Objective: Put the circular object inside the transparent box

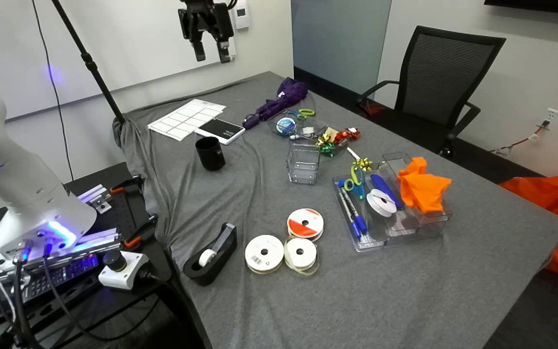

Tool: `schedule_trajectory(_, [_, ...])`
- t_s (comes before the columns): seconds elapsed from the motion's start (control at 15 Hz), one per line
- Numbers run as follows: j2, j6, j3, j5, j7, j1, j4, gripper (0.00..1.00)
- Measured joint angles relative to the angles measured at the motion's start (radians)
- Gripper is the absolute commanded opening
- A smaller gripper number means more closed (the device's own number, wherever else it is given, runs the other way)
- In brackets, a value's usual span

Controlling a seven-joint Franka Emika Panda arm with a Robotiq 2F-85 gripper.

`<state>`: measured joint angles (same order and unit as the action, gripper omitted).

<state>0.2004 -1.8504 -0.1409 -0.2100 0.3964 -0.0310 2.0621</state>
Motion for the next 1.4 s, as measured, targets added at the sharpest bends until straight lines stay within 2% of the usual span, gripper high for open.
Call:
schedule_trajectory(0.33, [-0.133,-0.181,-0.066,0.000,0.257,-0.038,-0.049,1.00])
schedule_trajectory(0.67, [-0.273,-0.351,-0.073,0.000,0.475,-0.095,-0.113,1.00])
schedule_trajectory(0.93, [-0.361,-0.576,-0.072,0.067,0.671,-0.161,-0.144,1.00])
schedule_trajectory(1.4, [-0.368,-0.584,-0.062,0.069,0.670,-0.170,-0.148,1.00])
